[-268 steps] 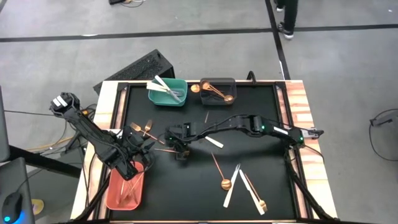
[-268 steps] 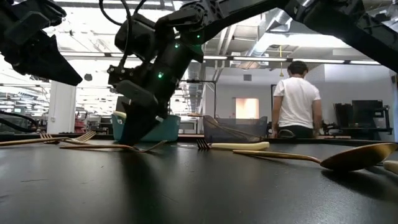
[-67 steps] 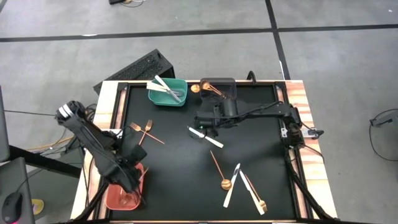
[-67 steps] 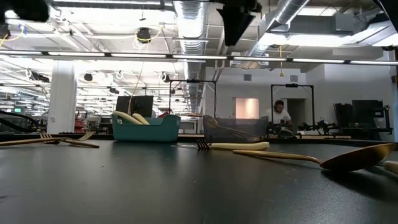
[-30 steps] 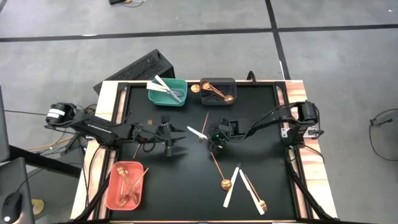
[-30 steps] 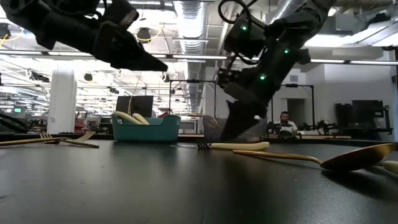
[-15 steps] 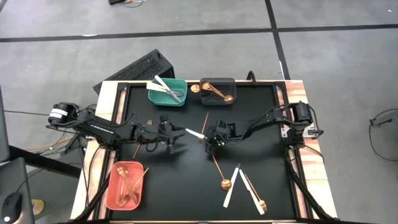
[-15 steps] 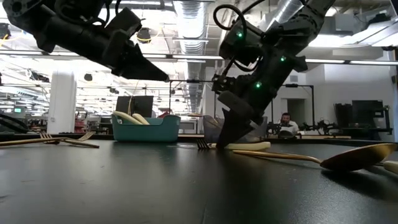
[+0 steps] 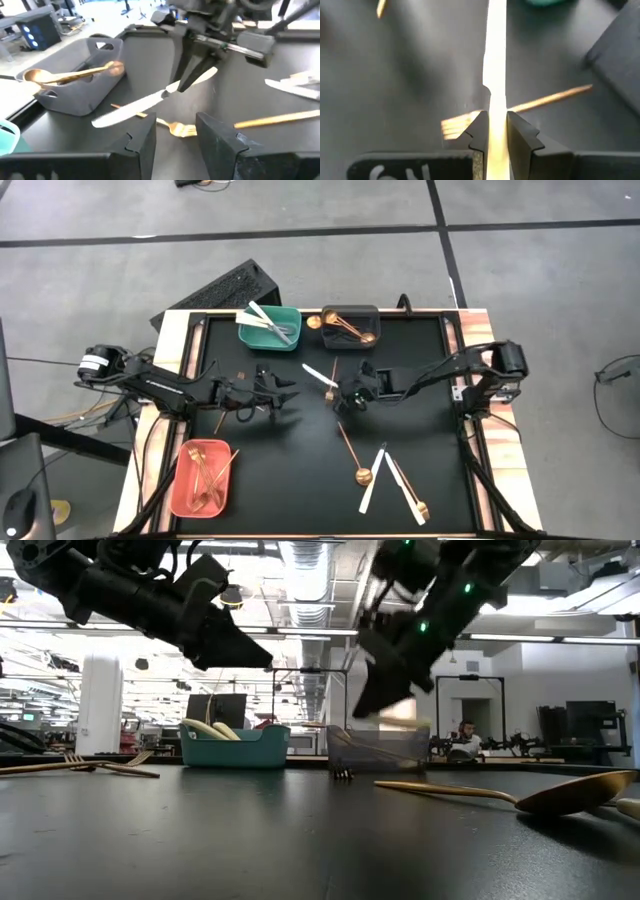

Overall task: Sort silverware by color (type)
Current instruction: Put the silver knife into the light blue bin

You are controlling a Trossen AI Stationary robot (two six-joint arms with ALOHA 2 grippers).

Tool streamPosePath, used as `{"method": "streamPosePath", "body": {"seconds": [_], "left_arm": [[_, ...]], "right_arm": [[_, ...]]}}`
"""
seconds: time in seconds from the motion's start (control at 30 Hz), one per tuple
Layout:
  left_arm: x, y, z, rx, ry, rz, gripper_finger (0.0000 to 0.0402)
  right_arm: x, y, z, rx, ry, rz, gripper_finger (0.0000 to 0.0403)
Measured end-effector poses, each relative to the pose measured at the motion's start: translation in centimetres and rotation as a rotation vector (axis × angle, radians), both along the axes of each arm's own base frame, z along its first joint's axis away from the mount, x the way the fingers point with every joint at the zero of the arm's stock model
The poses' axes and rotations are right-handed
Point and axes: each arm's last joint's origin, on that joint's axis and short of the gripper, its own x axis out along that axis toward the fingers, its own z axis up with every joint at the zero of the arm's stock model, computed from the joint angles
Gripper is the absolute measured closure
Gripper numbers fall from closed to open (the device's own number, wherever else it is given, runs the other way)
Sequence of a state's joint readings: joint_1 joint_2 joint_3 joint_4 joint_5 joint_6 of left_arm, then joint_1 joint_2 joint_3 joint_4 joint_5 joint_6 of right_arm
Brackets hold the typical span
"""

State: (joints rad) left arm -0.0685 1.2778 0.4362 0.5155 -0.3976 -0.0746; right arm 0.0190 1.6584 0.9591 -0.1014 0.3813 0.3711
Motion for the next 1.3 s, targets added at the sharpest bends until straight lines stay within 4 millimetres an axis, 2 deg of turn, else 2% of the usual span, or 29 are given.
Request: {"method": "streamPosePath", "body": {"seconds": [0.13, 0.3, 0.43, 0.6, 0.8, 1.03, 1.17, 1.3], "left_arm": [[0.2, 0.5, 0.7, -0.025, -0.085, 0.015, 0.0246], [0.6, 0.8, 2.0, -0.058, -0.22, -0.077, 0.0207], [0.7, 0.6, 2.9, -0.019, -0.306, -0.18, 0.0186], [0.7, 0.4, 3.3, 0.062, -0.324, -0.272, 0.0186], [0.7, -1.0, 3.4, 0.225, -0.314, -0.498, 0.0196], [1.0, -2.7, 4.7, 0.372, -0.371, -0.619, 0.0215], [1.5, -3.4, 5.9, 0.385, -0.393, -0.643, 0.0235], [2.0, -4.2, 6.4, 0.422, -0.339, -0.69, 0.0257]], "right_arm": [[0.1, 1.3, 2.8, -0.043, -0.173, 0.009, 0.0333], [0.7, 3.7, 5.6, -0.148, -0.383, 0.116, 0.0333], [0.9, 4.9, 6.4, -0.265, -0.441, 0.181, 0.0333], [1.1, 5.5, 6.3, -0.339, -0.432, 0.257, 0.0333], [1.4, 6.2, 7.0, -0.164, -0.562, 0.453, 0.0333], [1.5, 5.7, 7.7, 0.035, -0.666, 0.643, 0.0333], [1.6, 5.5, 7.6, 0.065, -0.663, 0.657, 0.0333], [1.6, 5.6, 7.6, 0.076, -0.664, 0.67, 0.0333]]}}
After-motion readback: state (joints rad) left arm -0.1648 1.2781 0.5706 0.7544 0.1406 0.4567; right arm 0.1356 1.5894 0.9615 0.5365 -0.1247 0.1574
